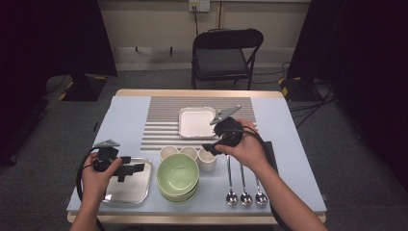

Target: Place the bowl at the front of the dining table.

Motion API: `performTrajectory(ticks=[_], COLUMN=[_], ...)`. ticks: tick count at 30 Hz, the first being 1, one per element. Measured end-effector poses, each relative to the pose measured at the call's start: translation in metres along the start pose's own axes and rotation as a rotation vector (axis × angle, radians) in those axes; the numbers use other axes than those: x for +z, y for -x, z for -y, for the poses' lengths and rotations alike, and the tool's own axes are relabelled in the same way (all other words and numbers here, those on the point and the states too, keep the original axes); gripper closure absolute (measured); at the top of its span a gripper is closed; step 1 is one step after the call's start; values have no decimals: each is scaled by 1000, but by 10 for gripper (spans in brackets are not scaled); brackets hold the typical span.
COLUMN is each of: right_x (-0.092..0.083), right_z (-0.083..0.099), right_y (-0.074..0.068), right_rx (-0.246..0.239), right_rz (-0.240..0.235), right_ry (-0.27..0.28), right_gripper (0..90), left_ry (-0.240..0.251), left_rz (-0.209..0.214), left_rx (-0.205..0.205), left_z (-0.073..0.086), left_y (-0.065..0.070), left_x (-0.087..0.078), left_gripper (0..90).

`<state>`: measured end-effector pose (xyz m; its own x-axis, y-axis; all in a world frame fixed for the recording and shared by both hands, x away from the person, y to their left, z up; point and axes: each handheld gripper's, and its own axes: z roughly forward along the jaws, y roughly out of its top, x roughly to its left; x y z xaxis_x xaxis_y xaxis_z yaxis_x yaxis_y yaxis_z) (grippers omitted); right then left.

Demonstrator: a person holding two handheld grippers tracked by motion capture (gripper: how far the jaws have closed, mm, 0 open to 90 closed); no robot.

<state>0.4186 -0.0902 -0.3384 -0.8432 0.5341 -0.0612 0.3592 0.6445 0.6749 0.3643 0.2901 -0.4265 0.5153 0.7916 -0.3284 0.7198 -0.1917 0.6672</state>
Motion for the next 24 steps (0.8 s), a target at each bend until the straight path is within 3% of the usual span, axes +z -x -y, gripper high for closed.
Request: performTrajectory(ticks=[24], right_x=[12], right_z=[-17], right_y=[-15], right_rx=[-19], right_rz=[-40], right_ry=[7], right_gripper=[282], left_ry=[-1], left_rz=[-1], left_rx=[2], left_z=[0], left_y=[0], left_x=[0], left_gripper=[215])
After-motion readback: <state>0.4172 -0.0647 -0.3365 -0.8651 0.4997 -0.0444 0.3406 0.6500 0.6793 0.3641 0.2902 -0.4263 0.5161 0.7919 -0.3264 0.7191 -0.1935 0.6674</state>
